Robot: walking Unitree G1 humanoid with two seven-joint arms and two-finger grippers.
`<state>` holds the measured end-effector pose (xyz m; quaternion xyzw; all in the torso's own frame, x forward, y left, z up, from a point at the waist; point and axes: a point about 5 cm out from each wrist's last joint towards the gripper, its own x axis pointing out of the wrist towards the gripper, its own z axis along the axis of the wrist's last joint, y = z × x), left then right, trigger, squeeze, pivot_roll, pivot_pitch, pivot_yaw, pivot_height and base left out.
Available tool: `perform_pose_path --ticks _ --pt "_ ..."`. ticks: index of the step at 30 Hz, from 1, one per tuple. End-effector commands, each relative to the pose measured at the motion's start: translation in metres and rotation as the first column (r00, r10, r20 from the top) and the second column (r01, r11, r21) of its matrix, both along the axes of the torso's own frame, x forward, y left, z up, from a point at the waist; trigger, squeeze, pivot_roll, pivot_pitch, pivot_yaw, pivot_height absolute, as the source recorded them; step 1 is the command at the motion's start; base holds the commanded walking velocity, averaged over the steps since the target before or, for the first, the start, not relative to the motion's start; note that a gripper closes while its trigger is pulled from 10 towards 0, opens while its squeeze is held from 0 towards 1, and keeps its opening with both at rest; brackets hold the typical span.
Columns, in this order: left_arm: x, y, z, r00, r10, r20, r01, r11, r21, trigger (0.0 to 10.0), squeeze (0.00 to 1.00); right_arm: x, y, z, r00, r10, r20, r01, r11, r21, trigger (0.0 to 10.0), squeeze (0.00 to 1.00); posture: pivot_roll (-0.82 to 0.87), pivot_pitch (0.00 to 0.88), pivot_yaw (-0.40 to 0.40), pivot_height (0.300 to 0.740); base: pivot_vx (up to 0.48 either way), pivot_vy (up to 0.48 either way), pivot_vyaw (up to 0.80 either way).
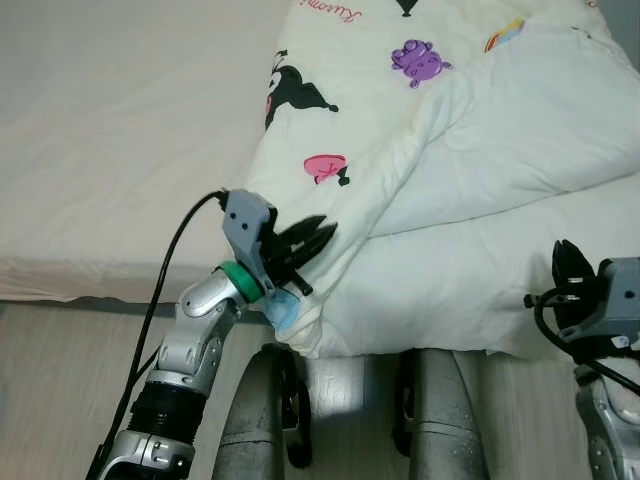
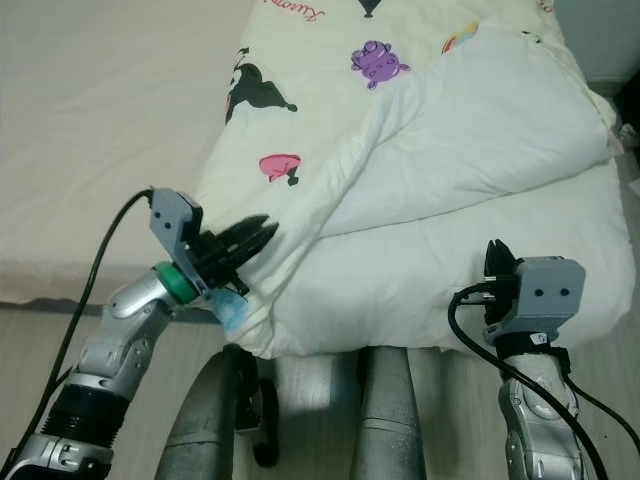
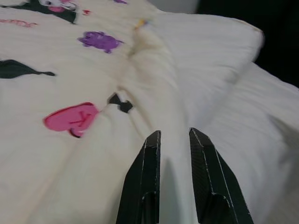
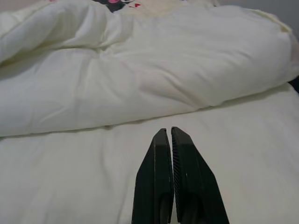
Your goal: Clean up the room
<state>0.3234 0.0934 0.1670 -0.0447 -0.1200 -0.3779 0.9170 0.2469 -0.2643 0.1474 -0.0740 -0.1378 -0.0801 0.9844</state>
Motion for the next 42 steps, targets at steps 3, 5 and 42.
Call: perform_pose_path --ticks 3,5,42 --pt "0.006 0.001 0.004 0.997 0.073 0.022 -0.073 0.997 -0.023 10.0 0.0 0.01 0.007 -0.007 1.0 0.024 -0.011 -0.024 0.999 0.023 10.0 0.0 -0.11 0.271 0.189 0.628 0.0 0.0 0.0" --pt "0.007 -0.001 0.003 0.997 0.071 0.031 -0.071 0.997 -0.004 10.0 0.0 0.013 0.008 -0.005 0.999 0.036 -0.009 -0.036 0.999 0.023 10.0 0.0 -0.1 0.268 0.178 0.628 0.0 0.0 0.0" --pt "0.004 0.038 -0.046 0.865 0.469 -0.181 -0.466 0.883 0.059 10.0 0.0 0.045 0.078 -0.031 0.985 0.158 -0.072 -0.148 0.981 0.128 10.0 0.0 -0.02 0.078 0.106 0.672 0.0 0.0 0.0"
